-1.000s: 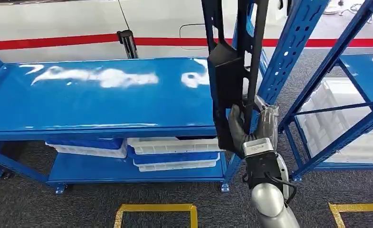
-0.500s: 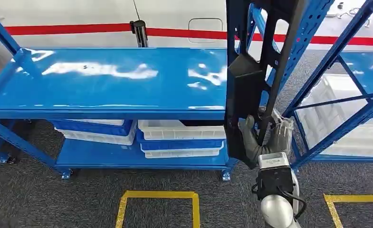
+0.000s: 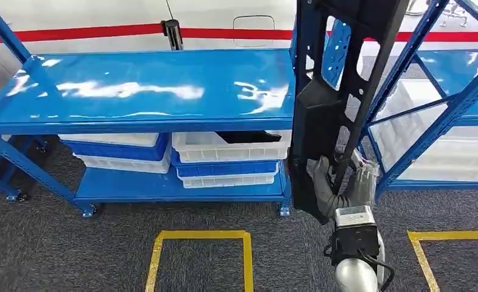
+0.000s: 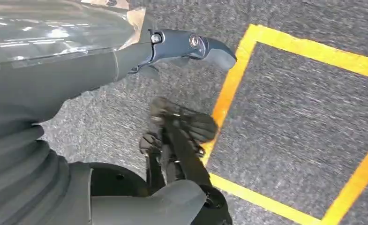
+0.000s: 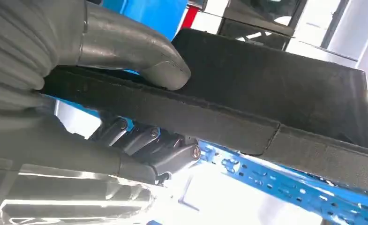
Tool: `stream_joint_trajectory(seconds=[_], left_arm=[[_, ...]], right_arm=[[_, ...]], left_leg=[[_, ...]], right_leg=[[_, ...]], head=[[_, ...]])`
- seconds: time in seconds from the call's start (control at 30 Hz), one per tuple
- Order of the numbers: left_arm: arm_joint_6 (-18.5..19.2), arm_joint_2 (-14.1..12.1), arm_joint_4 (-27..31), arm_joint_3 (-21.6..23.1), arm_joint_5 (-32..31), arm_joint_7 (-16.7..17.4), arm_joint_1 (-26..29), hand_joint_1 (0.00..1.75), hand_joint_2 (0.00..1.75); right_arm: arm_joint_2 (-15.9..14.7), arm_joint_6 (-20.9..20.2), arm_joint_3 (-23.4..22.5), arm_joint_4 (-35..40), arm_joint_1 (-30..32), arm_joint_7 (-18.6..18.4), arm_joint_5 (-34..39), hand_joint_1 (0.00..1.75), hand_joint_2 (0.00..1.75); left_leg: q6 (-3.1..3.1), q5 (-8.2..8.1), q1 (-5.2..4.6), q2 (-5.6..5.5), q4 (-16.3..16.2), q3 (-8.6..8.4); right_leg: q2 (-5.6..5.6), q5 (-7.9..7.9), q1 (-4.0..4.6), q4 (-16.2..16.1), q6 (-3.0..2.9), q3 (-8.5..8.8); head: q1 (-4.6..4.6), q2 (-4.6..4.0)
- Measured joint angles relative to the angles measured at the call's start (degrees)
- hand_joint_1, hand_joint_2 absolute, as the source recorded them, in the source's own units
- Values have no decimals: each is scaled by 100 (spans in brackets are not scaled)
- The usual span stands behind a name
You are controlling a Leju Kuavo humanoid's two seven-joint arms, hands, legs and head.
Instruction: Take the parts from the cabinet and place them on the table.
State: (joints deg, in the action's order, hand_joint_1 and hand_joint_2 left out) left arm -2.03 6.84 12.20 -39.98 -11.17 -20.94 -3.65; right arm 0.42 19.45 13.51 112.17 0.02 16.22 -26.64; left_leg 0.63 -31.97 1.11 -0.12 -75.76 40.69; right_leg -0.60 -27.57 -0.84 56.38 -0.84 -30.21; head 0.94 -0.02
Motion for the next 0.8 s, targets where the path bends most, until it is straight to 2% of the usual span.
stream_joint_trajectory(seconds=[0.03,0.07,0.1,0.13,0.17,0.23,0.27,0.3,0.33,0.37,0.6,0.67,0.7,0.73,0.77,0.8], left_arm=[[7,0,0,0,-11,0,0,0,175],[9,0,0,0,-24,0,-2,0,175],[9,0,2,0,-26,0,-7,0,175],[9,-2,2,0,-30,0,-22,0,175],[11,-2,2,0,-33,0,-29,0,175],[24,-2,2,2,-44,-2,-33,0,175],[24,-2,2,0,-44,-2,-32,0,175],[24,-2,2,0,-55,-2,-32,0,175],[24,4,0,0,-68,0,-39,0,175],[26,7,2,2,-70,-2,-39,0,175],[26,7,2,0,-70,-2,-39,0,175],[26,4,2,0,-74,-2,-42,0,175],[26,4,2,0,-79,-2,-41,0,175],[26,2,2,-2,-85,-2,-41,0,175],[26,2,2,-2,-92,-2,-41,0,175],[77,2,2,0,-127,-13,-45,0,175]], right_arm=[[0,0,-13,13,23,0,0,175,175],[4,0,-28,31,39,2,2,175,175],[4,0,-39,55,44,4,2,175,175],[4,0,-46,83,48,4,2,175,175],[7,0,-50,109,41,7,2,175,175],[9,-9,-52,155,45,13,-9,175,175],[11,-28,-57,186,58,11,-15,175,175],[9,-50,-74,205,67,7,-39,175,175],[11,-85,-90,227,78,4,-57,175,175],[11,-105,-96,238,79,2,-66,175,175],[13,-109,-96,240,79,0,-70,175,175],[13,-116,-98,247,80,0,-74,175,175],[13,-127,-114,251,94,-2,-83,175,175],[15,-162,-153,255,121,0,-94,175,175],[15,-175,-168,258,124,0,-96,175,175],[15,-232,-238,275,123,-11,-96,175,175]], left_leg=[[-2,189,9,2,193,-214],[-16,343,15,1,595,-536],[-49,393,17,-6,1190,-969],[-81,247,-8,-16,1682,-1292],[-109,211,-23,-19,1885,-1382],[-145,231,-85,-18,1888,-1325],[-201,277,-95,-10,1945,-1279],[-311,366,-49,26,1998,-1220],[-360,436,-76,42,1998,-1154],[-395,465,-80,44,1997,-1102],[-397,469,-81,46,1996,-1097],[-424,501,-86,53,1993,-1060],[-441,575,-108,56,1994,-967],[-456,704,-129,63,1983,-801],[-456,745,-136,64,1982,-748],[-426,947,-150,70,1955,-460]], right_leg=[[-1,40,-2,17,20,-68],[1,68,-4,34,52,-118],[2,101,-4,44,74,-150],[3,128,21,50,116,-178],[-8,185,28,55,163,-193],[-26,272,-8,41,254,-244],[-26,331,1,41,302,-283],[-27,260,54,94,309,-363],[-3,65,21,222,277,-449],[3,-78,33,347,240,-517],[3,-97,33,366,236,-524],[9,-254,24,534,201,-596],[15,-582,20,994,147,-716],[24,-871,17,1724,163,-872],[24,-865,16,1860,195,-873],[25,-374,15,1519,396,-411]], head=[[0,2],[0,2],[0,0],[2,0],[-18,2],[2,0],[-4,0],[-18,0],[-20,2],[-31,0],[-37,0],[-48,0],[-52,0],[-55,2],[-52,0],[-50,2]])
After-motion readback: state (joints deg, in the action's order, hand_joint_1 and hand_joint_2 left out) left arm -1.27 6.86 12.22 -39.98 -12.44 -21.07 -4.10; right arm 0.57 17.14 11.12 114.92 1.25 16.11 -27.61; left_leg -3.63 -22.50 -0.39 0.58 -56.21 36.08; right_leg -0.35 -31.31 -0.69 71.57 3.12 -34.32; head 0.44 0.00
